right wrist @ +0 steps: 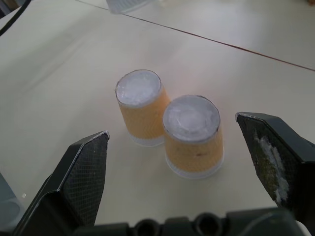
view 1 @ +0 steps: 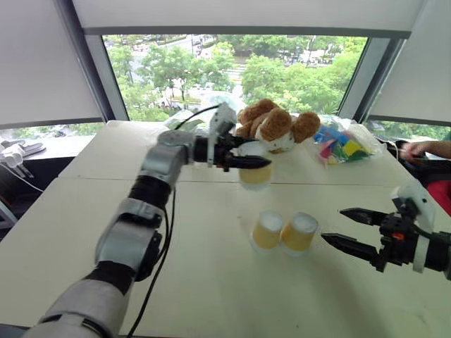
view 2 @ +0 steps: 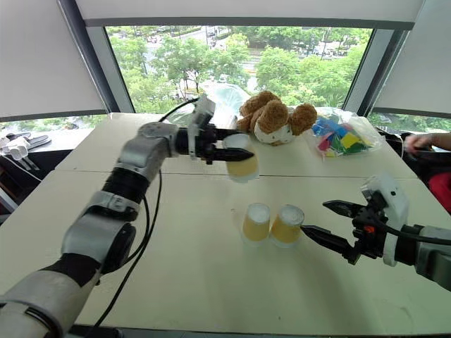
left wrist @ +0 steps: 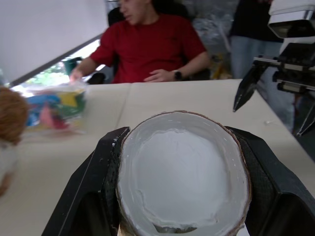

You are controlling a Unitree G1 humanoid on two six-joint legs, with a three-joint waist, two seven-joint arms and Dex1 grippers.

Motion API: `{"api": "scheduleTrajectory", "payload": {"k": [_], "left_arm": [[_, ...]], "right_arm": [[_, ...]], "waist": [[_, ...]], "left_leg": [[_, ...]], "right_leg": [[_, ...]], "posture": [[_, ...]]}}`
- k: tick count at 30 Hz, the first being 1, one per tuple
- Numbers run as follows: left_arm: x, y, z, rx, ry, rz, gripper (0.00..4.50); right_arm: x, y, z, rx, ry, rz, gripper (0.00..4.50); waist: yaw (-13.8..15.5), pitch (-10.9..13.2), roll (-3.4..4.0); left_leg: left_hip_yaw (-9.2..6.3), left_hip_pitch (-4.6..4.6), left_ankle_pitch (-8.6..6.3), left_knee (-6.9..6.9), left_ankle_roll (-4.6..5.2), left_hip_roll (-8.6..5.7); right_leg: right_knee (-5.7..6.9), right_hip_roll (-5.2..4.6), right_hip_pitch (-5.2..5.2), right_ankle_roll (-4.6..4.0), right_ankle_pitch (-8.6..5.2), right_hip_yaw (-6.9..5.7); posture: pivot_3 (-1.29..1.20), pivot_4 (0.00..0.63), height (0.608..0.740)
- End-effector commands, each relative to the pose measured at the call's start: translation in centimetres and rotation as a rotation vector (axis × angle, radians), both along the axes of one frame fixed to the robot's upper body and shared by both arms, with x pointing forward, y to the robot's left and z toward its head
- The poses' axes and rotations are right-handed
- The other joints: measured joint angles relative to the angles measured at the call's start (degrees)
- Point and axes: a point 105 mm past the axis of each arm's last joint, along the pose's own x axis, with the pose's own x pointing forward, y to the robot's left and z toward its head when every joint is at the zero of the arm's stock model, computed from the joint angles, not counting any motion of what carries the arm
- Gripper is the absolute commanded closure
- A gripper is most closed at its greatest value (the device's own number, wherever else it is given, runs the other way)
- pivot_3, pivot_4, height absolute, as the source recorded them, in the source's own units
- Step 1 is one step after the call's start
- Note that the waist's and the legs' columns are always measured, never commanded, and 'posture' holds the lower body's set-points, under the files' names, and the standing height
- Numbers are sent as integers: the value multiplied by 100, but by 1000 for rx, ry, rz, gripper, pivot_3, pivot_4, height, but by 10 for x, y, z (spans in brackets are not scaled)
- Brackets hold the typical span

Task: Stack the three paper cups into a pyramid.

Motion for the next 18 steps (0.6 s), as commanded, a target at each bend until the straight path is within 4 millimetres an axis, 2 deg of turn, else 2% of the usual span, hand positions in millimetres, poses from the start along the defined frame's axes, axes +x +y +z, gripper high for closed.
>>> {"api": "scheduleTrajectory", "payload": {"k": [1,5,8,18], "left_arm": [[-8,-22,10,17,-40,-61,2137],[-16,-35,2,29,-11,-132,2137],[-21,-43,-14,76,-6,-170,2137],[-25,-52,-33,115,1,-197,2137]], "right_arm": [[-9,2,9,1,-49,-12,0],[-16,5,6,16,-50,-27,0],[-17,8,4,24,-55,-35,0],[-15,11,-1,30,-68,-56,0]], "waist": [[-30,-1,1],[-50,-1,3],[-37,-1,3],[-8,-1,3]], "left_leg": [[0,0,-1,0,1,1],[4,11,-5,-1,9,9],[5,11,-5,1,9,14],[6,10,-5,6,8,13]], "right_leg": [[0,2,0,0,0,1],[6,13,0,0,0,12],[9,22,-1,0,0,19],[9,22,1,0,0,23]], "posture": [[0,150,740],[0,150,740],[0,150,740],[0,150,740]]}}
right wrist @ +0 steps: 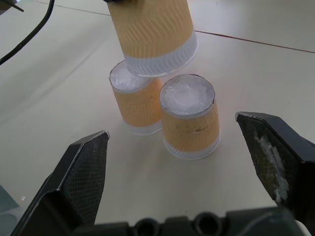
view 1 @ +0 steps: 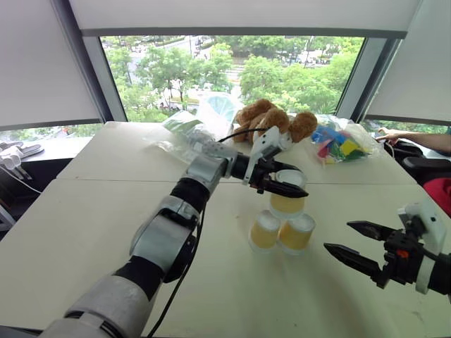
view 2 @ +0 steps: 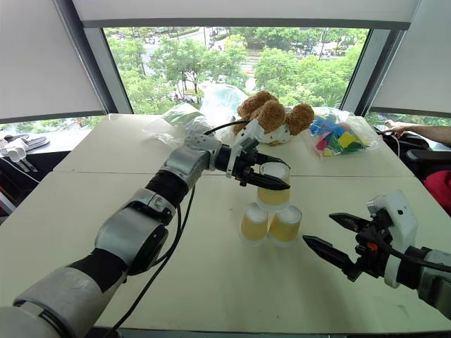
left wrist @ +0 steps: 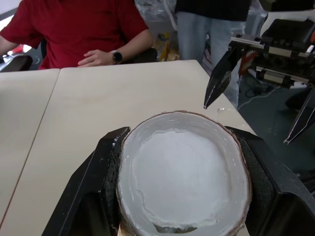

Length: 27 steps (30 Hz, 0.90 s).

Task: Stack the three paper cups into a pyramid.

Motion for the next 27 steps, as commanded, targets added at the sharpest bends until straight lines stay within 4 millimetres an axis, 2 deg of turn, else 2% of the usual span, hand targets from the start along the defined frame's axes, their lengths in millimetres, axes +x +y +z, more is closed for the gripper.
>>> {"api": "scheduleTrajectory", "payload": {"k": [1,13,14,16,17,21,27], "left_arm": [[-4,-5,2,-1,-51,-21,2137],[-6,-11,-18,41,-27,-25,2137],[-6,-11,-19,41,-26,-27,1096],[-6,-12,-23,54,-42,-25,273],[-6,-12,-24,55,-45,-23,106],[-6,-10,-21,50,-54,-35,106],[-2,-6,23,-74,-51,-8,106]], "right_arm": [[-1,5,5,4,-43,10,0],[3,3,6,-5,-72,-16,0],[4,3,5,-6,-73,-17,0],[4,3,5,-9,-76,-19,0],[5,2,6,-10,-78,-20,0],[6,2,6,-12,-82,-21,0],[8,2,4,-12,-81,-18,0]], "waist": [[-1,0,0],[0,-1,1],[1,-1,1],[-2,0,0],[-1,0,0],[-2,-1,1],[-3,0,0]], "left_leg": [[0,0,0,0,0,0],[0,0,0,1,0,0],[0,0,0,1,0,0],[0,0,0,1,0,0],[0,0,0,1,0,0],[0,1,0,1,0,0],[-1,0,0,2,0,0]], "right_leg": [[0,0,0,0,0,0],[0,1,0,0,0,1],[0,1,1,0,0,1],[0,1,1,0,0,1],[0,1,1,0,0,1],[1,1,1,0,0,1],[1,2,1,0,0,1]], "posture": [[0,150,740],[0,150,740],[0,150,740],[0,150,740],[0,150,740],[0,150,740],[0,150,740]]}}
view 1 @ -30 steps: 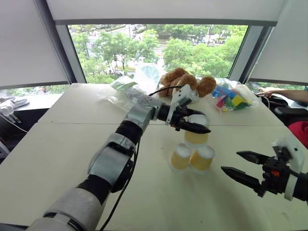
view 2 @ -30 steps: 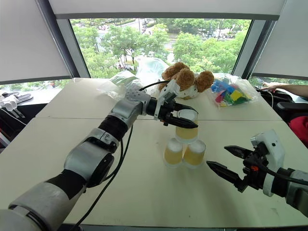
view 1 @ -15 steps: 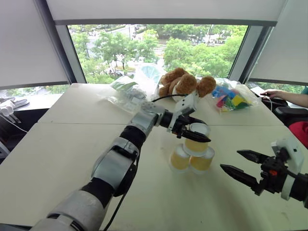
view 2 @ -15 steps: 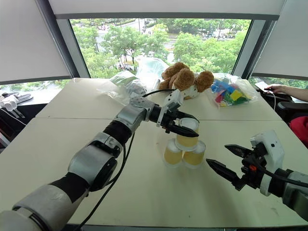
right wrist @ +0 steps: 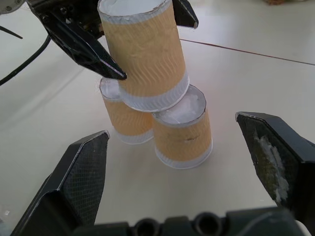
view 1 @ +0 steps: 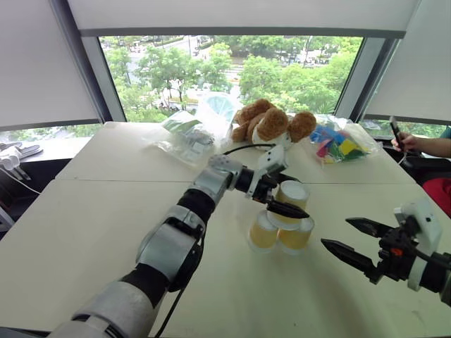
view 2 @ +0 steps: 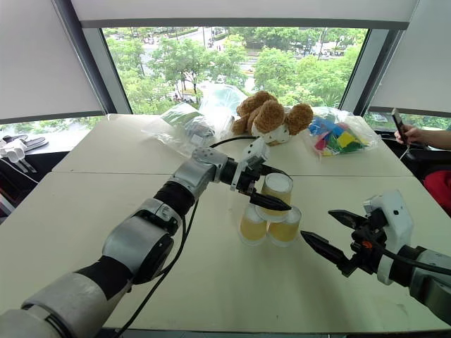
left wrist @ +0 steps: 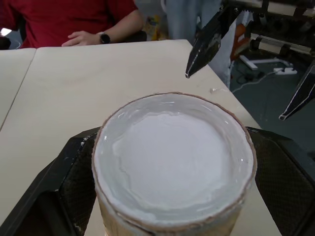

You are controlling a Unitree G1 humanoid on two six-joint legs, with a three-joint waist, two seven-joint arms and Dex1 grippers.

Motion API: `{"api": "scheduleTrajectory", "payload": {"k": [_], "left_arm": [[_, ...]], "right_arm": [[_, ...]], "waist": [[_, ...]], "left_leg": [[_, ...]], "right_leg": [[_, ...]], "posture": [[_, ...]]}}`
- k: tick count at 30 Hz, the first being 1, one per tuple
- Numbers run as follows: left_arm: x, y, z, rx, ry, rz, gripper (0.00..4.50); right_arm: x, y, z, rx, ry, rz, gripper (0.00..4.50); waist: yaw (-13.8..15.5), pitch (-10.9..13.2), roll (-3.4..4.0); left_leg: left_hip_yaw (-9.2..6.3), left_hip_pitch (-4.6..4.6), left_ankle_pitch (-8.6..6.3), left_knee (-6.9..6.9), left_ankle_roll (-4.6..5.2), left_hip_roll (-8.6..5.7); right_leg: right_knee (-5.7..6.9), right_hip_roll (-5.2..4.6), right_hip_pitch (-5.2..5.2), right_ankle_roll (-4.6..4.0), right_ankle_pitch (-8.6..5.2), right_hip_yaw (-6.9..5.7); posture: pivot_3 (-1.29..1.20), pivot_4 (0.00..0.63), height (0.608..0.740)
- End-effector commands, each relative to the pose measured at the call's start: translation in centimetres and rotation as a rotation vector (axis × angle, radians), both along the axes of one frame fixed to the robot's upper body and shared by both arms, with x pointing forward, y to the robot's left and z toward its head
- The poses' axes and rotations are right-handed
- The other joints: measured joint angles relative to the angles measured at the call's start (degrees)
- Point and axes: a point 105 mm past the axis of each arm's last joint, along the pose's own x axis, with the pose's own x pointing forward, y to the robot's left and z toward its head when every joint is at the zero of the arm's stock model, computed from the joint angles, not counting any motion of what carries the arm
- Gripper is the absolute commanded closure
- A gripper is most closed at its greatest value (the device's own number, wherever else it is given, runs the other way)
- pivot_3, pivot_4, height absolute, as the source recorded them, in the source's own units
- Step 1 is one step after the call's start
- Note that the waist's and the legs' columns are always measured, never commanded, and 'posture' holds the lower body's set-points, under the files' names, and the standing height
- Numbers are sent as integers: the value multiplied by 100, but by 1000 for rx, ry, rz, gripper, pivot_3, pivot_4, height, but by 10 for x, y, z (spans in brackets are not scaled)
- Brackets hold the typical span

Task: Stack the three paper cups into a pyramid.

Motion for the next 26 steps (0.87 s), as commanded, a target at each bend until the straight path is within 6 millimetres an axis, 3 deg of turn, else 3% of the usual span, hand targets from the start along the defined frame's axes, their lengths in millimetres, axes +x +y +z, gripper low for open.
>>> {"api": "scheduleTrajectory", "payload": {"k": [1,5,8,10,13,15,17,18,23,26], "left_arm": [[-3,1,50,-116,-66,-25,106],[-2,14,75,-160,-93,-27,106],[12,47,98,-213,-116,82,106],[26,89,96,-203,-126,200,106],[32,143,67,-98,-137,360,106],[27,189,34,-19,-85,510,106],[3,229,-7,50,-42,657,106],[-13,240,-25,80,-23,703,106],[-68,242,-67,24,140,848,106],[-88,237,-88,-5,177,926,106]], "right_arm": [[1,1,7,-5,-44,7,0],[3,1,6,-7,-39,16,0],[3,-3,8,-3,-53,12,0],[2,-11,9,10,-57,-5,0],[0,-20,7,22,-62,-24,0],[1,-25,3,44,-62,-39,0],[3,-33,-8,69,-45,-68,0],[4,-37,-14,82,-35,-81,0],[4,-44,-35,107,15,-84,0],[5,-50,-48,120,46,-98,0]], "waist": [[0,0,1],[-3,-1,2],[-41,-1,2],[-94,-2,3],[-170,-10,16],[-169,-22,38],[-148,-21,35],[-175,-22,38],[120,-16,25],[175,-28,39]], "left_leg": [[0,0,0,0,0,0],[0,1,0,0,0,0],[1,2,0,0,0,2],[1,4,0,0,0,7],[-8,20,-3,-11,4,10],[-12,24,-5,-12,7,11],[-15,26,-4,-7,5,12],[-20,18,-3,-6,0,14],[-35,-5,11,5,-32,-3],[-33,43,7,3,-25,-15]], "right_leg": [[0,0,-1,0,0,0],[1,1,0,0,0,0],[3,3,-2,0,0,1],[10,8,-5,0,0,3],[26,15,-9,0,0,15],[32,15,-8,0,0,20],[45,13,-13,-1,0,26],[46,7,-19,-1,0,30],[24,-30,-20,-1,0,36],[-19,-51,54,4,6,35]], "posture": [[0,150,740],[0,150,740],[0,150,740],[0,150,740],[0,150,740],[0,150,740],[0,150,740],[0,150,740],[0,150,740],[0,150,740]]}}
